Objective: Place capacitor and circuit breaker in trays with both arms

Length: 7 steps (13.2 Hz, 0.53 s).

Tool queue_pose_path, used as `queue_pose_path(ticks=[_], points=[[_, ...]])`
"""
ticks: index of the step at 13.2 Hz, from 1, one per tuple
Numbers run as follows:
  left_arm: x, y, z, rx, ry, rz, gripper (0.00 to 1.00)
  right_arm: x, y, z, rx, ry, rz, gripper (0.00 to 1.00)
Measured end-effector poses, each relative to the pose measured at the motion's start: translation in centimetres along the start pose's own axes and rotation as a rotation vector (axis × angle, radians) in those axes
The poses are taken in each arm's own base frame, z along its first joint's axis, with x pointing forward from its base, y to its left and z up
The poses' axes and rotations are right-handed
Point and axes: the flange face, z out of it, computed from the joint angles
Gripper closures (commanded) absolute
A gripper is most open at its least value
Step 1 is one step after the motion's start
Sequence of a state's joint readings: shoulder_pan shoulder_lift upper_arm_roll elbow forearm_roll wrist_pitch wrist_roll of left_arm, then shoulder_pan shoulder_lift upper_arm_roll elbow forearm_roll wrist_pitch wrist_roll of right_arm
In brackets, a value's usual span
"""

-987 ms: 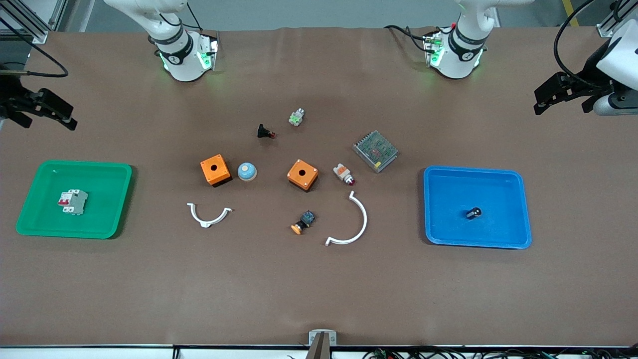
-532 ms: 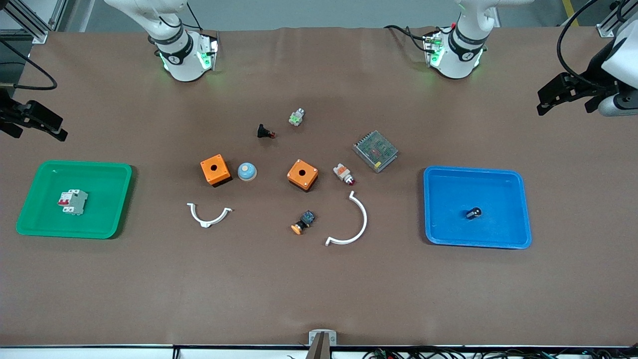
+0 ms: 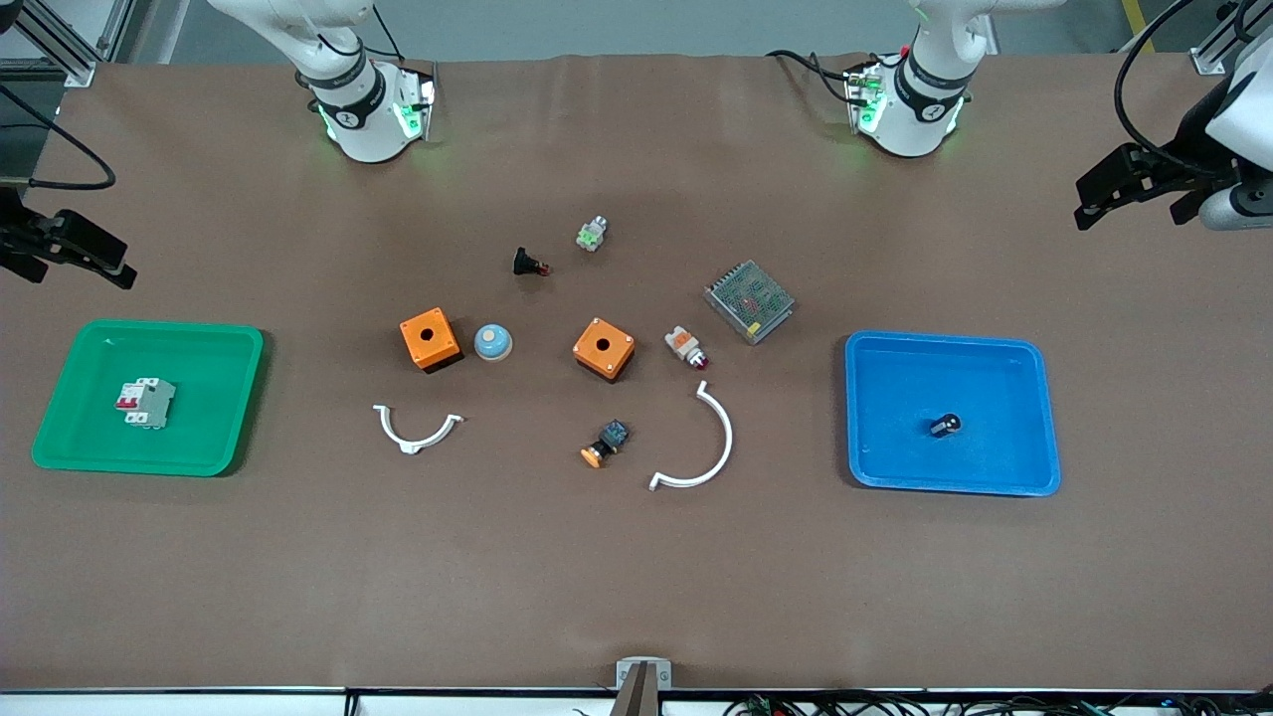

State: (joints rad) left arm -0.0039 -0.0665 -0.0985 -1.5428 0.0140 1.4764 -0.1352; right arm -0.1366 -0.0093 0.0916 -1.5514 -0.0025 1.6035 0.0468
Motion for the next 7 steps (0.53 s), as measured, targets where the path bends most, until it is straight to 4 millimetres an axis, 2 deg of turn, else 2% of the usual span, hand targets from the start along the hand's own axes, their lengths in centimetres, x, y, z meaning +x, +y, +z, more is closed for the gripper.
queue_pose_path(ticks=[7], points=[[0.51, 0.02, 0.29, -0.001, -0.002, 0.000, 0.00, 0.68, 0.00, 0.07, 0.002, 0.021, 0.000, 0.00]])
